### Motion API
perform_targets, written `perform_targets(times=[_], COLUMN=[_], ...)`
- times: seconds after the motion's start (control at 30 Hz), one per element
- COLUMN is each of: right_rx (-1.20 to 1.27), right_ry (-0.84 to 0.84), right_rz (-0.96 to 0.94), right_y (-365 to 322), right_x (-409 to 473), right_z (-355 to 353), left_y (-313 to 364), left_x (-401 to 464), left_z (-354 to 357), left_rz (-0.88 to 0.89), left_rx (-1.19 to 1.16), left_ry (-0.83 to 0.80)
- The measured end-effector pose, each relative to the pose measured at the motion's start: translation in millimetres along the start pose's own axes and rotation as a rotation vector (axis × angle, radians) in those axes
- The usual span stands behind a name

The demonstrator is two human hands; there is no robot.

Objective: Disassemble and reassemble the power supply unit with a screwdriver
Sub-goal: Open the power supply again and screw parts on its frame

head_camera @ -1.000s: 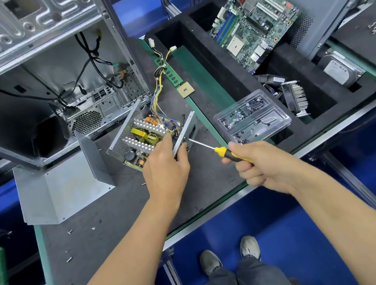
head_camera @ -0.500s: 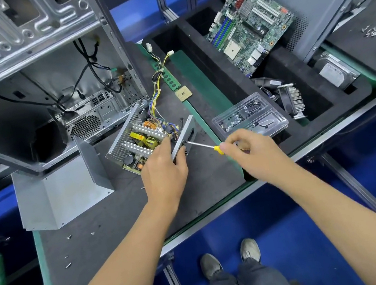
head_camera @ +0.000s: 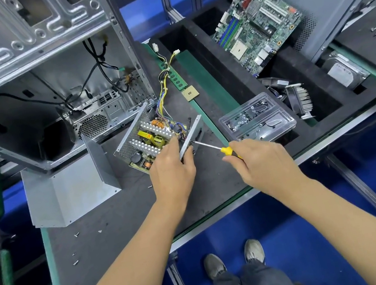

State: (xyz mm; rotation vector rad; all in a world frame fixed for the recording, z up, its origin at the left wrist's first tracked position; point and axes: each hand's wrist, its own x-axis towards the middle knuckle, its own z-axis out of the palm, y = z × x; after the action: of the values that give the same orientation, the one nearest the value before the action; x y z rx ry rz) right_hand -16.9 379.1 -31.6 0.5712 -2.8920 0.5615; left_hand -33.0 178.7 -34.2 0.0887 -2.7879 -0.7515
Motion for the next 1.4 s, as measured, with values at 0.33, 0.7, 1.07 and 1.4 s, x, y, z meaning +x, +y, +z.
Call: perform_targets(times=[0.33, 0.7, 1.07, 1.4], right_rx=[0.656, 1.125, 1.282, 0.726], right_ry=[-0.3, -0.467, -0.426, -0.119], right_rz=[0.429, 0.855, 0.812, 0.558], right_y=[6.7, -1.3, -12.5, 2.4], right_x=[13.4, 21.2, 20.1, -2.6], right_z=[-2.7, -6.1, -0.2, -0.1], left_y=[-2.8, -6.0, -10.8, -38.6], left_x=[0.3, 0.7, 5.4, -18.3], left_z=[2.1, 1.2, 1.1, -32.0], left_rz=[0.012, 0.039, 0.066, -0.041], left_rx=[-0.003, 0.005, 0.011, -0.34], left_ry=[-0.013, -0.003, 0.004, -0.116])
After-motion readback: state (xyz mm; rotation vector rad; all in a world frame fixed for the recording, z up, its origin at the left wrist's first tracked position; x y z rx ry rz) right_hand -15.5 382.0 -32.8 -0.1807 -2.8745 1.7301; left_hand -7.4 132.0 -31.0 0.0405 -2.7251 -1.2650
